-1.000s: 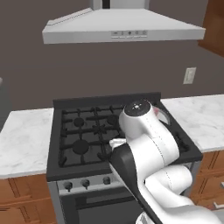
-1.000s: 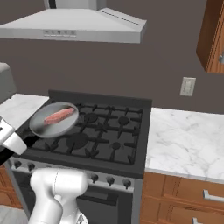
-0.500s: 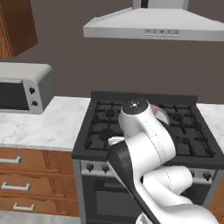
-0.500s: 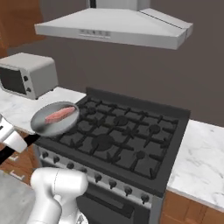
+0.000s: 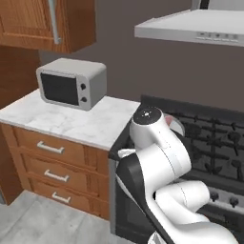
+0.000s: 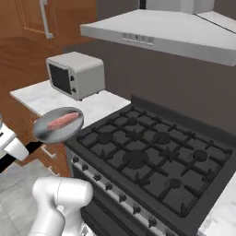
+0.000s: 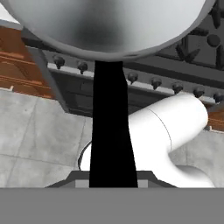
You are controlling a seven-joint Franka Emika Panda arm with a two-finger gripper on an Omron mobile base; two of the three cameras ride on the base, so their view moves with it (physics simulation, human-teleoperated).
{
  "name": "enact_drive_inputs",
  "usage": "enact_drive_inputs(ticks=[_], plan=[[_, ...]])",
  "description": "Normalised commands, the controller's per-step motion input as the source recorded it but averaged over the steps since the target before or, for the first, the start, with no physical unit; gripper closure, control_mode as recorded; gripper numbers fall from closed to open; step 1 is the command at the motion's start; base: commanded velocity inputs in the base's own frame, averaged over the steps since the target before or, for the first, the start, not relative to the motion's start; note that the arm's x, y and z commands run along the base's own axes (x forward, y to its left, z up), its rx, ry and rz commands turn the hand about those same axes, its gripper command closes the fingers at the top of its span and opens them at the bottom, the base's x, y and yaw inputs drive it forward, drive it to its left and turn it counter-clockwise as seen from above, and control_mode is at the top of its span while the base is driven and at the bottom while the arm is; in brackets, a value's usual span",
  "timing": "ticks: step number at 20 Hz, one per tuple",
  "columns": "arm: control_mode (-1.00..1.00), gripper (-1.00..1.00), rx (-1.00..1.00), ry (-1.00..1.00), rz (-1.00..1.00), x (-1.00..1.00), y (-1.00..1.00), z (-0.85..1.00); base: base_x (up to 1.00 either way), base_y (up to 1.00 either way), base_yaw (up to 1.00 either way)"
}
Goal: Pick up the pan with the steak in it and place it on the dining table. Then place the steak on the plate.
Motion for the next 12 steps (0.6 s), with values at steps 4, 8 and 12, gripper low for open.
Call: enact_drive_inputs(ticks=[4, 8, 12], plan=[[1.0, 1.0, 0.0, 0.0, 0.0, 0.0, 0.0, 0.0, -0.03, 0.0, 0.5], [1.0, 1.0, 0.0, 0.0, 0.0, 0.0, 0.0, 0.0, -0.03, 0.0, 0.5], [1.0, 1.0, 0.0, 0.0, 0.0, 0.0, 0.0, 0.0, -0.03, 0.0, 0.5]])
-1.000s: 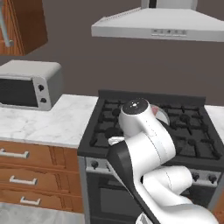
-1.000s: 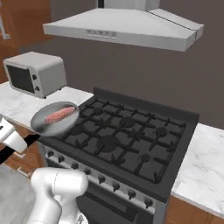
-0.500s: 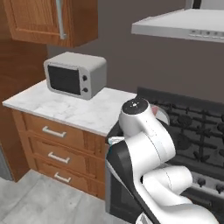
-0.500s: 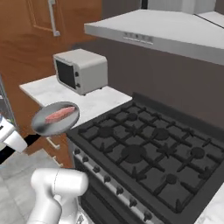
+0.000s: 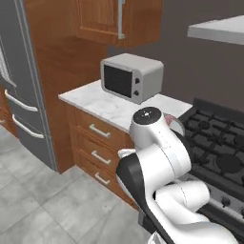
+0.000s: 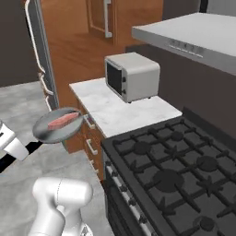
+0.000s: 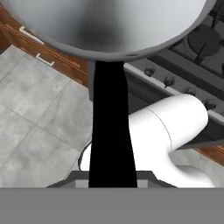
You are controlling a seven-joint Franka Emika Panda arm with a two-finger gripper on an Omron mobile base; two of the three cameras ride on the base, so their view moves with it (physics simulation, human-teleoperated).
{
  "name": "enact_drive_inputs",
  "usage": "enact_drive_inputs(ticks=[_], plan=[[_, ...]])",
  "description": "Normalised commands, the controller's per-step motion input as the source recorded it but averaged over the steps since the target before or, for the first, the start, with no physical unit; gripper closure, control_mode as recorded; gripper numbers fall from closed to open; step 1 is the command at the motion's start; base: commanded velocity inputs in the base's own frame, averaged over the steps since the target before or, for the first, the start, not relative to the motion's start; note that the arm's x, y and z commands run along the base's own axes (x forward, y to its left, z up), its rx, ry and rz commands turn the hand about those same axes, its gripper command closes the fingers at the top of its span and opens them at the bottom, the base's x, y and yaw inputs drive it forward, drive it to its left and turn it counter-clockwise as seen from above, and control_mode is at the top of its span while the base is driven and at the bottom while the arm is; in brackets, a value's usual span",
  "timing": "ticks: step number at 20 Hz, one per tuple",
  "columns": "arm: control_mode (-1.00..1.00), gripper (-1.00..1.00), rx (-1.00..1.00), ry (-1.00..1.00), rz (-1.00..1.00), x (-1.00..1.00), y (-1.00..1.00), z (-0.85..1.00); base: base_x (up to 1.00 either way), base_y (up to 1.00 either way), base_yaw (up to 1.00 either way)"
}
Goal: Pick up the pan with the steak in it and place it on the dining table. Then place the steak on the plate.
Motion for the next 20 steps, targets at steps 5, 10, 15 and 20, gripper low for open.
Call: enact_drive_inputs(ticks=[5, 10, 15, 20], plan=[[1.0, 1.0, 0.0, 0.0, 0.0, 0.0, 0.0, 0.0, -0.03, 0.0, 0.5], [1.0, 1.0, 0.0, 0.0, 0.0, 0.0, 0.0, 0.0, -0.03, 0.0, 0.5], [1.0, 1.0, 0.0, 0.0, 0.0, 0.0, 0.0, 0.0, -0.1, 0.0, 0.49], [1.0, 1.0, 0.0, 0.0, 0.0, 0.0, 0.0, 0.0, -0.29, -0.1, 0.34]])
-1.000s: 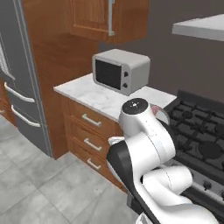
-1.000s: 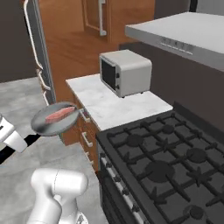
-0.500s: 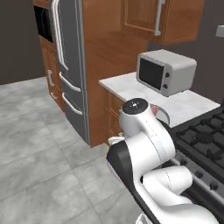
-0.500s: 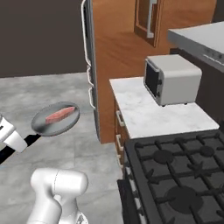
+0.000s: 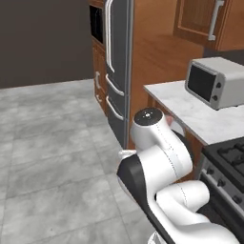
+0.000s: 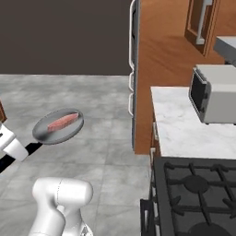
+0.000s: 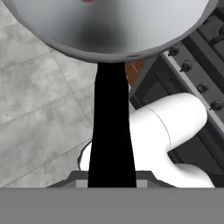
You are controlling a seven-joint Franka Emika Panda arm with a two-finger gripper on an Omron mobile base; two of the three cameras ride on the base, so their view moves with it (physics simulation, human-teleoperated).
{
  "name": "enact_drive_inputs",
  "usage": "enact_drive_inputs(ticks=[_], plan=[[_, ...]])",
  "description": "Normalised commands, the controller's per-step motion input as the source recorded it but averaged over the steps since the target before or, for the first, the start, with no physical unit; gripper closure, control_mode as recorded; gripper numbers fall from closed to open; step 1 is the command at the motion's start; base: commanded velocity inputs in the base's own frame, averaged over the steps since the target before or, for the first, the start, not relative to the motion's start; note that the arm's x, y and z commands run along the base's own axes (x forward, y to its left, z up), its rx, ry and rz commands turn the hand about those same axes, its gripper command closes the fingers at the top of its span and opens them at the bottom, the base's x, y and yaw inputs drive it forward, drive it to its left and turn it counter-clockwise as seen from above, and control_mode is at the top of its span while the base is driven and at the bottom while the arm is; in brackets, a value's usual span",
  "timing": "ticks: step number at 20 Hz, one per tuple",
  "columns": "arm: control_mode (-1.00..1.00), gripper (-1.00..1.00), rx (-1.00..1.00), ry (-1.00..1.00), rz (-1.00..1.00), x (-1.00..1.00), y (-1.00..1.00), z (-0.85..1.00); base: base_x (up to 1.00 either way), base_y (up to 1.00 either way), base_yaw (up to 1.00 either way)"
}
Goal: Pick up the pan with the steak in it and place it on the dining table. Then place the steak on the plate.
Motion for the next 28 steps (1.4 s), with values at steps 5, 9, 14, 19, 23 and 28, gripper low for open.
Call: enact_drive_inputs(ticks=[5, 9, 14, 19, 23, 28], plan=[[1.0, 1.0, 0.0, 0.0, 0.0, 0.0, 0.0, 0.0, -0.1, -0.05, 0.09], [1.0, 1.0, 0.0, 0.0, 0.0, 0.0, 0.0, 0.0, 0.0, 0.2, 0.0], [1.0, 1.0, 0.0, 0.0, 0.0, 0.0, 0.0, 0.0, 0.01, 0.65, 0.0], [1.0, 1.0, 0.0, 0.0, 0.0, 0.0, 0.0, 0.0, 0.03, 0.74, 0.0], [1.0, 1.0, 0.0, 0.0, 0.0, 0.0, 0.0, 0.0, 0.02, 0.76, 0.0], [1.0, 1.0, 0.0, 0.0, 0.0, 0.0, 0.0, 0.0, 0.03, 0.78, 0.0]])
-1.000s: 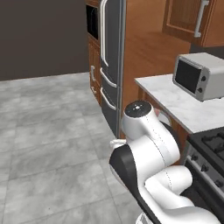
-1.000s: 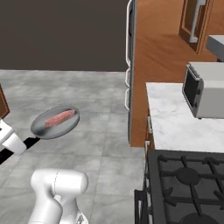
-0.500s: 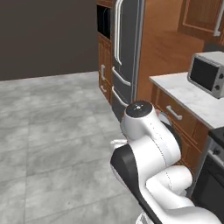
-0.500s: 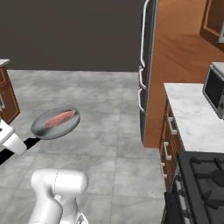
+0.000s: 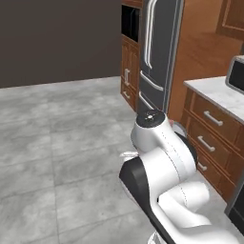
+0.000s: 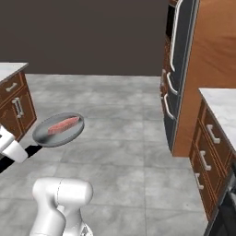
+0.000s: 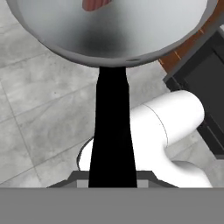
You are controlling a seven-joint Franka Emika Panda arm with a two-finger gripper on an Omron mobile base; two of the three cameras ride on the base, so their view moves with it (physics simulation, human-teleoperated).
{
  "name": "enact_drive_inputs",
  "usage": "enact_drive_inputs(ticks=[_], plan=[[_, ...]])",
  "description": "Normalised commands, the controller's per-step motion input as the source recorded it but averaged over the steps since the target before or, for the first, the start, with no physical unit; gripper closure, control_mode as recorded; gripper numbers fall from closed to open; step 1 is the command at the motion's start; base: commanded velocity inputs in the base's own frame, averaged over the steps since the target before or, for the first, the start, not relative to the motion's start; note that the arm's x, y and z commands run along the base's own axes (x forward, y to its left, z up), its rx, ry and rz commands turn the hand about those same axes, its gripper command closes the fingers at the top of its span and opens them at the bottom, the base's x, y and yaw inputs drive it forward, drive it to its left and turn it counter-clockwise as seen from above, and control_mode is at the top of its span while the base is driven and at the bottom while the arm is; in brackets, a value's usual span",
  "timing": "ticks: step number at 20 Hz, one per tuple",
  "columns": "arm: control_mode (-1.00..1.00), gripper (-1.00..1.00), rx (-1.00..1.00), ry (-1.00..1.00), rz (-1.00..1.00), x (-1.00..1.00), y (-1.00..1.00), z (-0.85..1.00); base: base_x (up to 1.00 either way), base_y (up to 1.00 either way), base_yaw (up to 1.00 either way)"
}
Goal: Pick up the pan with the steak in it and place it on the dining table. Then place the steak on the plate.
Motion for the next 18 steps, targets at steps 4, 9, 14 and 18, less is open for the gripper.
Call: enact_drive_inputs(ticks=[4, 9, 14, 18], plan=[[1.0, 1.0, 0.0, 0.0, 0.0, 0.0, 0.0, 0.0, 0.02, 0.73, 0.0], [1.0, 1.0, 0.0, 0.0, 0.0, 0.0, 0.0, 0.0, 0.01, 0.56, 0.0], [1.0, 1.0, 0.0, 0.0, 0.0, 0.0, 0.0, 0.0, 0.0, 0.0, 0.0], [1.0, 1.0, 0.0, 0.0, 0.0, 0.0, 0.0, 0.0, -0.11, 0.0, 0.18]])
